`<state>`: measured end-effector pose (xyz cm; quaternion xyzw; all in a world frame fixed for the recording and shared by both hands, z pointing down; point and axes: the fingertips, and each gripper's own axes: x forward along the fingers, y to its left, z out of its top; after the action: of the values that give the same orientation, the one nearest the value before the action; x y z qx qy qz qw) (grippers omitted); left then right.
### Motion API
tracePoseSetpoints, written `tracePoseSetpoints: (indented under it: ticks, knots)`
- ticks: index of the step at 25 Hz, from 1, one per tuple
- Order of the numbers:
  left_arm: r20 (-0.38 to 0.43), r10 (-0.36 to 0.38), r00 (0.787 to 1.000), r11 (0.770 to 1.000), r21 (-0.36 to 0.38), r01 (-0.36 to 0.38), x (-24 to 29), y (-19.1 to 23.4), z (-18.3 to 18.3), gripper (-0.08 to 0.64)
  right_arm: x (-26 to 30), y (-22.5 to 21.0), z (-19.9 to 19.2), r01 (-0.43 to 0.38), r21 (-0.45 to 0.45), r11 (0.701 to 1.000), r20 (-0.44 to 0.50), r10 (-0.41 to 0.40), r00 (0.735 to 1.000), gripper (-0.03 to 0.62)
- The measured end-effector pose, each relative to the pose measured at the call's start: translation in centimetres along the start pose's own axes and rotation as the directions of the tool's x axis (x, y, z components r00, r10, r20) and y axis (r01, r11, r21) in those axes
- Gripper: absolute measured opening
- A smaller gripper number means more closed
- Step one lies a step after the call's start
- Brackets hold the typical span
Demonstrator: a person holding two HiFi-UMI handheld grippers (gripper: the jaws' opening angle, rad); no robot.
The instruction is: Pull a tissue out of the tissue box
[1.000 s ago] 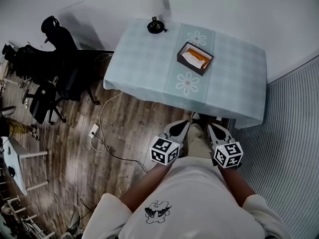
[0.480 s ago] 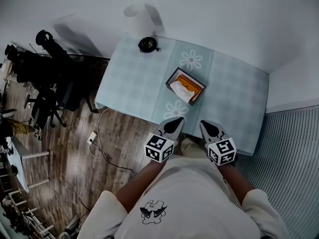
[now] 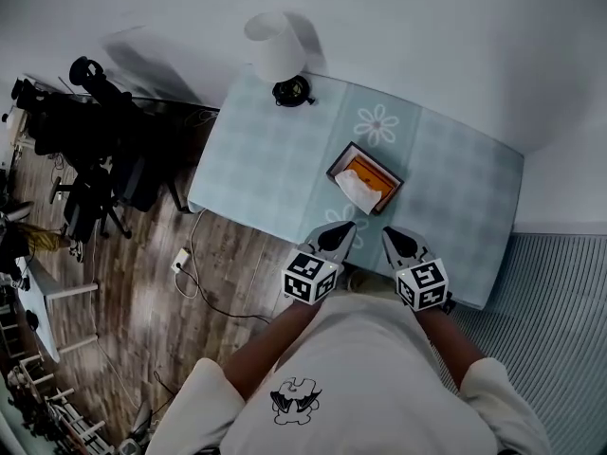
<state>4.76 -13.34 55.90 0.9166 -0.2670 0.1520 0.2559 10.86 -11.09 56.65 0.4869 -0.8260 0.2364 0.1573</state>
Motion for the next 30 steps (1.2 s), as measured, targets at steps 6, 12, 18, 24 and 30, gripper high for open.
tracePoseSetpoints:
  ticks: [6,12,18,24,30]
  knots:
    - [-0.058,-0.020,0.998,1.000,0.008,0.021,1.1,2.5,-1.3,0.006,2.2,-0.6,-0.6,0.003,-0.042,0.999,-0.072,-0.006,0.997,0.015]
    - [-0.116,-0.021,0.993,1.000,0.020,0.024,4.1,5.8,-3.3,0.006,6.0,-1.8,-1.7,-0.010,-0.109,0.994,-0.165,-0.008,0.986,0.078]
    - [-0.155,0.005,0.988,1.000,0.004,-0.004,6.1,8.1,-4.6,0.006,8.8,-3.2,-4.9,-0.002,-0.174,0.985,-0.285,-0.048,0.957,0.142]
    - [-0.184,0.016,0.983,1.000,-0.015,-0.019,6.9,9.0,-5.7,0.006,10.7,-4.4,-6.8,0.013,-0.154,0.988,-0.332,-0.064,0.941,0.174]
    - [-0.188,0.007,0.982,1.000,-0.021,-0.011,6.8,8.5,-5.7,0.006,11.4,-3.9,-7.0,-0.008,-0.121,0.993,-0.354,-0.035,0.935,0.198]
